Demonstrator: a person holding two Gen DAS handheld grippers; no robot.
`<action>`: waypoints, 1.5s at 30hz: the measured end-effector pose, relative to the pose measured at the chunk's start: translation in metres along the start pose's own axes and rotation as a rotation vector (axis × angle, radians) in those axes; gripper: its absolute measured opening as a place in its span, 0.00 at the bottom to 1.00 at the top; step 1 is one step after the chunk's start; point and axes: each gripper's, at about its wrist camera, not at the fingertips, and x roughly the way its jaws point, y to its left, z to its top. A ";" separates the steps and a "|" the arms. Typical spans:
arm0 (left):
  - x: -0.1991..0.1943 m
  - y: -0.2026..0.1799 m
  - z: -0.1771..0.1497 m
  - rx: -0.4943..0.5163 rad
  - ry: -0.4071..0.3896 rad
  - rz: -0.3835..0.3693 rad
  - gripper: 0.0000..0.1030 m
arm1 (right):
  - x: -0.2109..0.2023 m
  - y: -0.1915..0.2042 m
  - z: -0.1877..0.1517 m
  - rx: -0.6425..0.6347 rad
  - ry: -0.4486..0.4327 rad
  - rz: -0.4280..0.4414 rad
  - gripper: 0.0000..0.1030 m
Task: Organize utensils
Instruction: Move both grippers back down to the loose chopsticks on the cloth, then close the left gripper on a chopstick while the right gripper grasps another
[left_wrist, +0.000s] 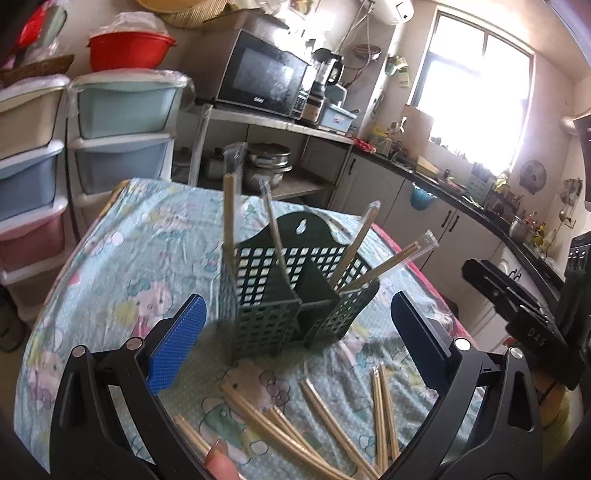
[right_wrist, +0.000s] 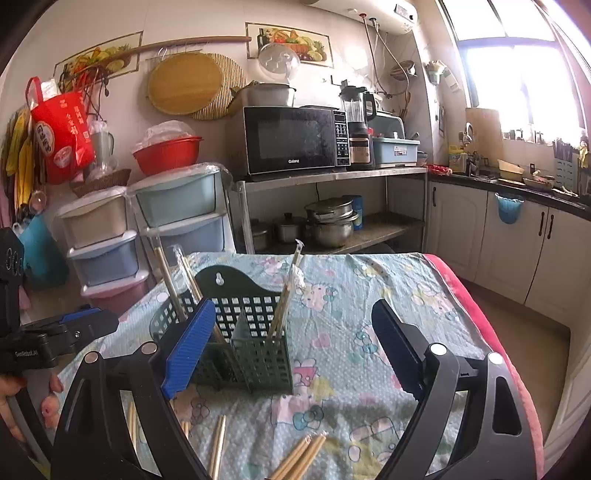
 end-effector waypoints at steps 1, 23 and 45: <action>0.000 0.002 -0.002 -0.003 0.004 0.003 0.90 | -0.001 0.000 -0.001 -0.001 0.001 0.000 0.81; 0.024 0.037 -0.041 -0.094 0.147 0.008 0.90 | 0.018 -0.016 -0.039 0.016 0.169 0.009 0.81; 0.074 0.051 -0.086 -0.158 0.388 -0.018 0.50 | 0.055 -0.032 -0.088 0.043 0.398 0.047 0.48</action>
